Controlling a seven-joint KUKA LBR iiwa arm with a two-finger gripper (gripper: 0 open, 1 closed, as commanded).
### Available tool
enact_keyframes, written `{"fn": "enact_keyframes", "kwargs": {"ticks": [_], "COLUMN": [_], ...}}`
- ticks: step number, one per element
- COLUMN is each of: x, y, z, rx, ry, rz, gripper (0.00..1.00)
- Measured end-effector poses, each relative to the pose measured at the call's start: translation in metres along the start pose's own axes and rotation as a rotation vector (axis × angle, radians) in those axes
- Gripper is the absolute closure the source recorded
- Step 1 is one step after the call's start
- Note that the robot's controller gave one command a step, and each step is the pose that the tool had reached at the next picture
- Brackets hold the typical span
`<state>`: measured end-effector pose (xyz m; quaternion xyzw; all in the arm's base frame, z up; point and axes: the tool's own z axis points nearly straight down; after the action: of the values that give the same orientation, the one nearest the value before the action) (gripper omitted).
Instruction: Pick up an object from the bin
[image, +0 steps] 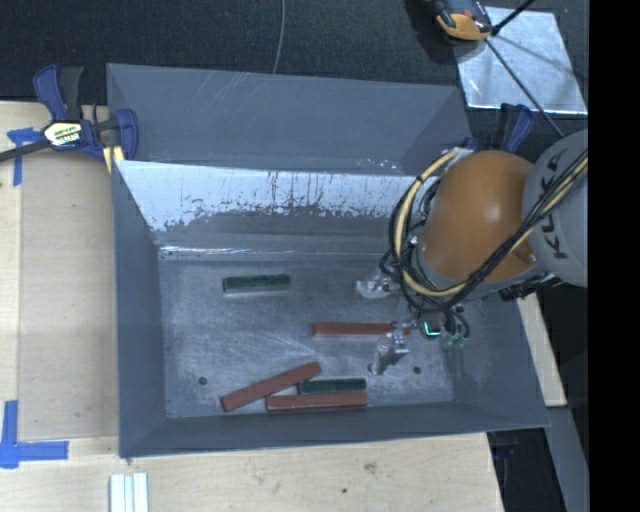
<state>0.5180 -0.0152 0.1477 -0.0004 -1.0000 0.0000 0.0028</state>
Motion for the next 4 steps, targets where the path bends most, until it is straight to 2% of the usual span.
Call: {"fn": "enact_keyframes", "kwargs": {"ticks": [1, 2, 3, 4], "x": [-0.002, -0.003, 0.012, -0.050], "y": [0.000, 0.000, 0.033, -0.053], "z": [-0.004, -0.003, 0.007, 0.071], "rx": [0.000, 0.000, 0.000, 0.001], "ry": [-0.008, -0.009, 0.009, -0.023], "rz": [-0.001, -0.002, -0.063, -0.019], "gripper": [0.00, 0.00, 0.00, 1.00]}}
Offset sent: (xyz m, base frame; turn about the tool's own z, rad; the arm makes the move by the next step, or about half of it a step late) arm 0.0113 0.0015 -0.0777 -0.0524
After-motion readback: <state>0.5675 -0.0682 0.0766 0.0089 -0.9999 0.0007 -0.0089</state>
